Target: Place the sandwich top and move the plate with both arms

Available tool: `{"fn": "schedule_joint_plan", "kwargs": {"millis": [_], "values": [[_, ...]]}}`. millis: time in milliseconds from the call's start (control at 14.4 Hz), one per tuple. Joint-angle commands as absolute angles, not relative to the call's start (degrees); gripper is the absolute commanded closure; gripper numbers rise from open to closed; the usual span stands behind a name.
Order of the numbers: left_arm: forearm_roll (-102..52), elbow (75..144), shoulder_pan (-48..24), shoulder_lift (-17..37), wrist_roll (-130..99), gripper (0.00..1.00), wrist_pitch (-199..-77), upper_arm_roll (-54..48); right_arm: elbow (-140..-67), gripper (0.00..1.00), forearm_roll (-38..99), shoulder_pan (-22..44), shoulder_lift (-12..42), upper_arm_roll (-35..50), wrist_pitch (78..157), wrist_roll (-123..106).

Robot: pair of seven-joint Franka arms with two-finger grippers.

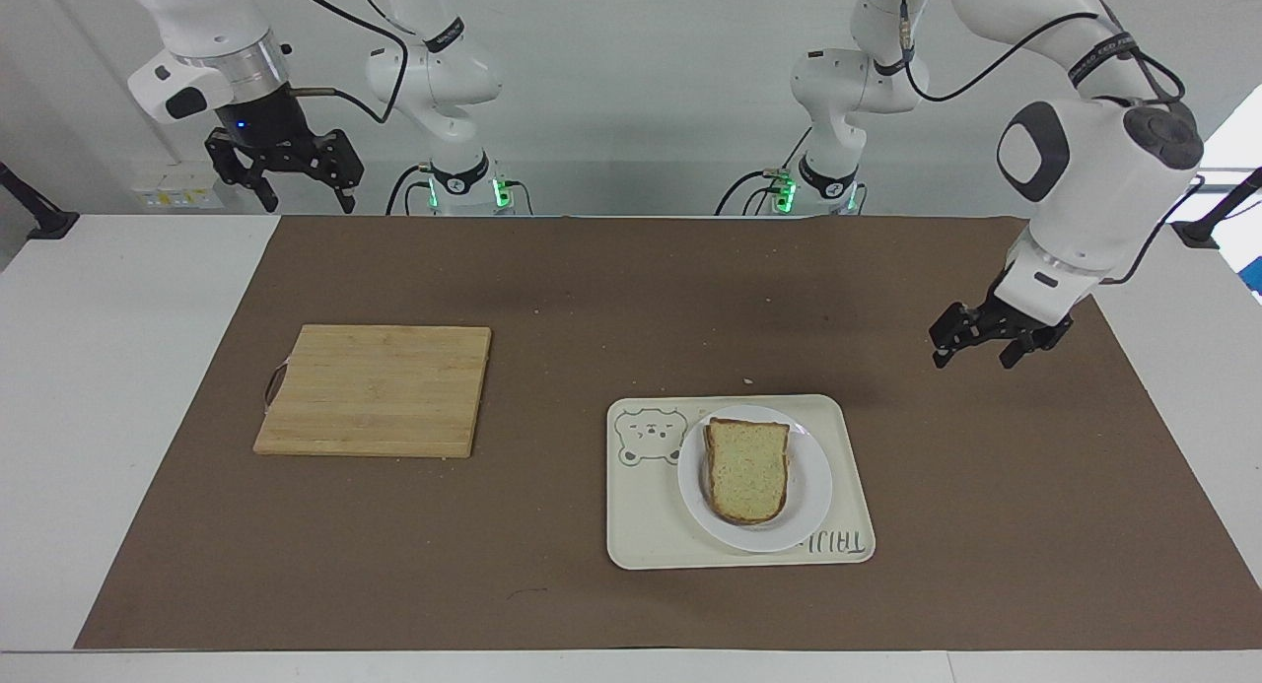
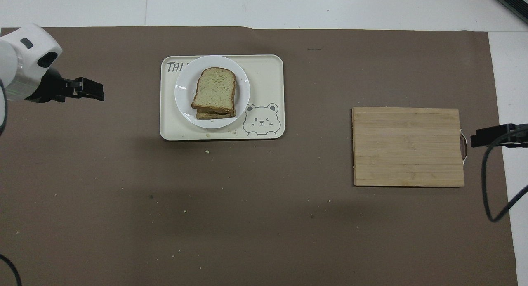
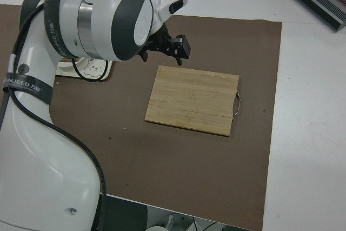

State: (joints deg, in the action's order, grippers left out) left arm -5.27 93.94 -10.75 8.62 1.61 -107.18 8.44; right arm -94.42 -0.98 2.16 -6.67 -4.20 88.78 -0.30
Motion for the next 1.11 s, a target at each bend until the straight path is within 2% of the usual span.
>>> {"fn": "schedule_joint_plan", "kwargs": {"millis": [0, 348, 1045], "values": [[-3.60, 92.29, -10.81, 5.11, 4.19, 0.00, -100.74, 8.18, -93.69, 0.00, -2.02, 1.93, -6.16, -4.13, 88.25, -1.14], [-0.55, 86.05, -11.16, 5.98, 6.24, 0.00, -93.09, 8.26, -93.78, 0.00, -1.41, 1.93, -6.68, -4.31, 88.33, -0.35], [-0.35, 87.36, -10.63, 5.01, 6.42, 0.00, -92.99, 8.17, -93.78, 0.00, -1.49, 1.85, -6.68, -4.57, 88.33, -0.44]]}}
